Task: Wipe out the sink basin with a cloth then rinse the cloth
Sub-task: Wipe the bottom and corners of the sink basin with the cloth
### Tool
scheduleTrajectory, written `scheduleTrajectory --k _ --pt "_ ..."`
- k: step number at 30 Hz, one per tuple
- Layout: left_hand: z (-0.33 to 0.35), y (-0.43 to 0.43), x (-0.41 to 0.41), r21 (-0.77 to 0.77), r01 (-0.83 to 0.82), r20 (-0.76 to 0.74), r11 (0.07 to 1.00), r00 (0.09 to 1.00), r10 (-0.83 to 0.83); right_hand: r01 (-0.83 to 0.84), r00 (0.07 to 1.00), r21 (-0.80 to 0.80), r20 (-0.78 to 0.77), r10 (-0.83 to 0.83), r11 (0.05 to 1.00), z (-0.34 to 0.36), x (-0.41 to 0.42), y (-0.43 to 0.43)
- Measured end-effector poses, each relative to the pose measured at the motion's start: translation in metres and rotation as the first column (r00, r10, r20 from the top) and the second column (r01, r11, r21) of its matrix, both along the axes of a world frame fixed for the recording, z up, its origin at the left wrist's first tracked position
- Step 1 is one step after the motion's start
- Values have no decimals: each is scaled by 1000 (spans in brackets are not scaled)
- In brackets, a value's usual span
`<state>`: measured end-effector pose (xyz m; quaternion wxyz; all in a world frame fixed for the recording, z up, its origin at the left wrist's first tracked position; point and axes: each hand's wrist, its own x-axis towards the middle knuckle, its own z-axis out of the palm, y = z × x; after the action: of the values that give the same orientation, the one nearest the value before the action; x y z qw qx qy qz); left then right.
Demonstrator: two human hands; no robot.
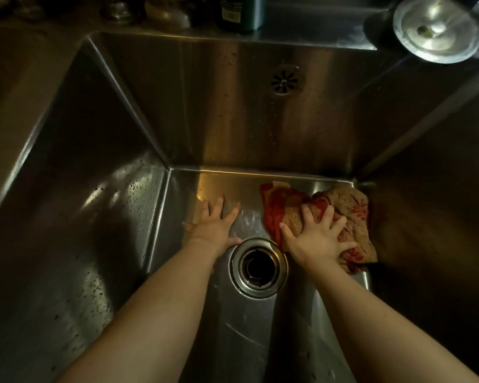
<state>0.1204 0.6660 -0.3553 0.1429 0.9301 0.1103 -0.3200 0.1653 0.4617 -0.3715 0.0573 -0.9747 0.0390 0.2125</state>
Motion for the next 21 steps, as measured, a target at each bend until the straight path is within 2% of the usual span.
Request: scheduleTrajectory --k 9,12,15,19,21 --pt "-3 2 1 14 20 -1 1000 1000 -20 -66 998 51 20 65 997 1 40 6" --pt "-1 1 0 8 19 5 1000 1000 -19 -67 998 52 12 66 996 3 32 11" --pt "1 2 0 -2 11 21 1000 1000 -11 -135 991 54 14 134 989 7 16 14" --pt "3 2 -2 -25 -19 56 999 998 20 -160 986 184 -12 165 970 15 12 12" --pt "3 -1 -2 -45 -50 96 998 994 54 -138 990 259 45 130 956 19 12 6"
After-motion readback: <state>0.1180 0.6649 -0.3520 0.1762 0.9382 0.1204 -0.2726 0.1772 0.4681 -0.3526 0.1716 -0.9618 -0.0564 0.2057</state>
